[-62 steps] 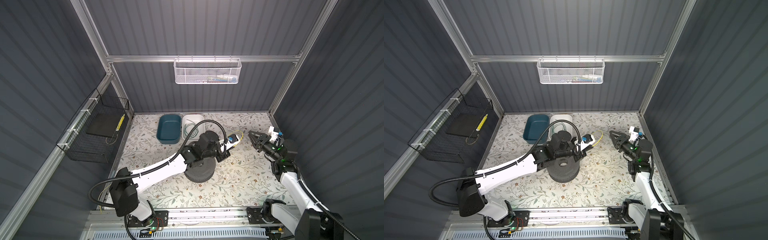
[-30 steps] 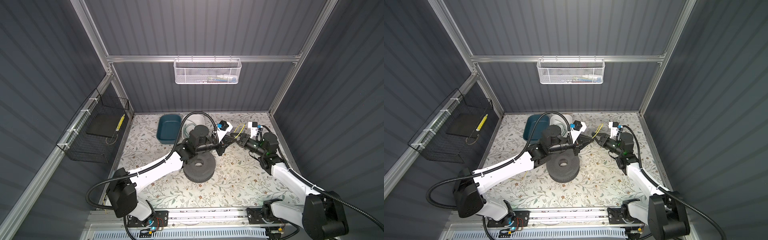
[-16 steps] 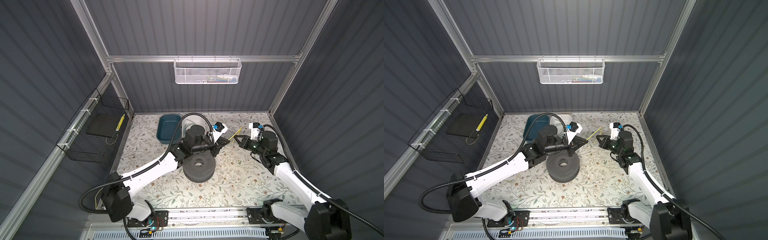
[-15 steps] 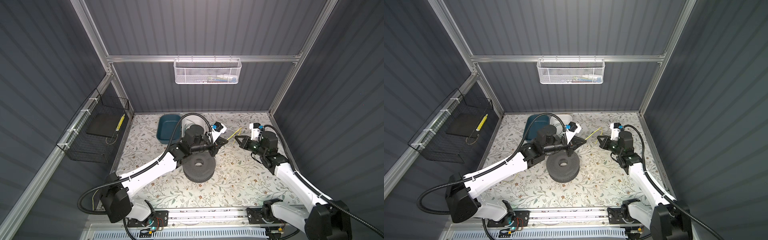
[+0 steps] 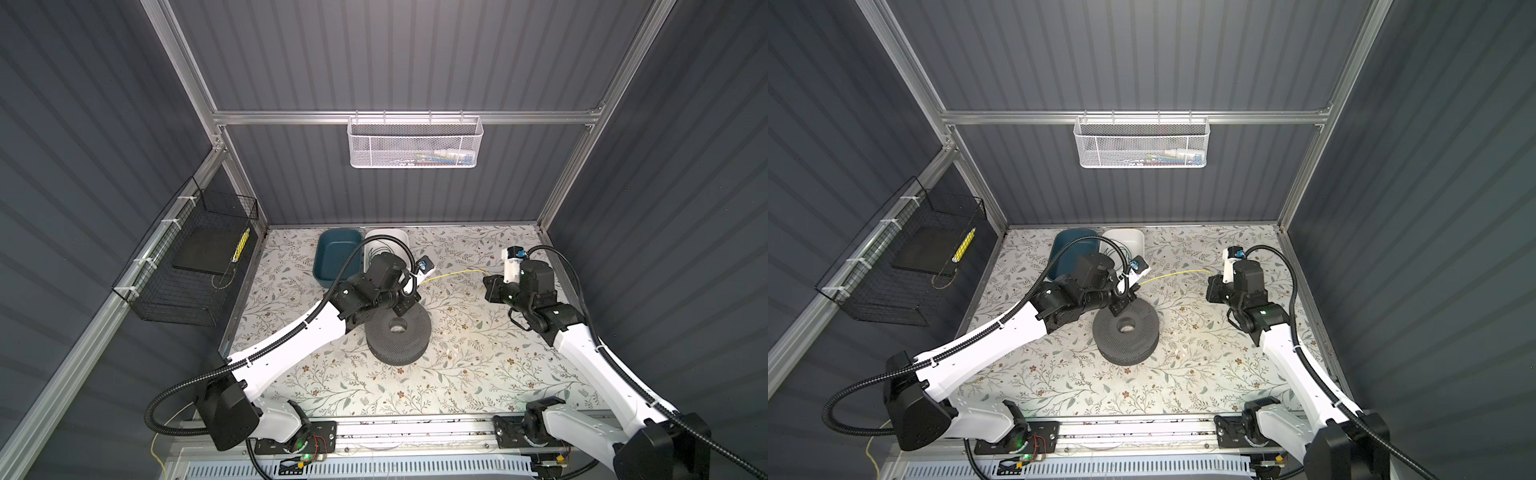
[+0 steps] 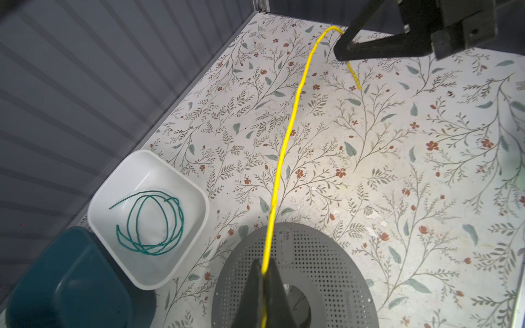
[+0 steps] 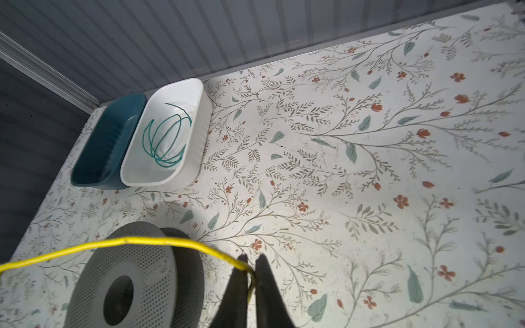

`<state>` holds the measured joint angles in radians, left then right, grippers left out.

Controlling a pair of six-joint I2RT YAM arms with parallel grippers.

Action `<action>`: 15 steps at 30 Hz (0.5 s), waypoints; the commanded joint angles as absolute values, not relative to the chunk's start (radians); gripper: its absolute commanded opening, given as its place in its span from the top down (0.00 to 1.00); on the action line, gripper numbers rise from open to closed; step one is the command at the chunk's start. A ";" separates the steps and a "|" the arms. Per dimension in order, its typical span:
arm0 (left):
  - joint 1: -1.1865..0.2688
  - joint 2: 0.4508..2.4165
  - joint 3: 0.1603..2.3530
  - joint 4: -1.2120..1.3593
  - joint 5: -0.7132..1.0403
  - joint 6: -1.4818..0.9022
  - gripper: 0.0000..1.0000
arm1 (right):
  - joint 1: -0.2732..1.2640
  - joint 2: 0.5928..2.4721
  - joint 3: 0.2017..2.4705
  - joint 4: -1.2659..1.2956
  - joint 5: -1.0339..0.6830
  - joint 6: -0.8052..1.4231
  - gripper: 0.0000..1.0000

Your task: Wrap the cables

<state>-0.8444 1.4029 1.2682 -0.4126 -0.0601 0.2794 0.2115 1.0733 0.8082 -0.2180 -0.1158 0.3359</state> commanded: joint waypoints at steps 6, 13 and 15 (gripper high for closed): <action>-0.828 1.437 1.264 -0.262 0.070 0.186 1.00 | 0.189 1.057 0.816 -0.247 -0.232 0.399 0.49; -0.828 1.484 1.270 -0.117 0.079 0.144 1.00 | 0.187 0.937 0.786 -0.216 -0.273 0.599 0.42; -0.827 1.490 1.255 -0.071 0.093 0.135 1.00 | 0.185 0.890 0.745 -0.132 -0.289 0.737 0.41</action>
<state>-0.8349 1.4815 1.2667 -0.1738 0.0555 0.1699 0.1894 0.9398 0.7860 -0.2192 -0.2424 0.5537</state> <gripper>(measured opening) 0.055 0.588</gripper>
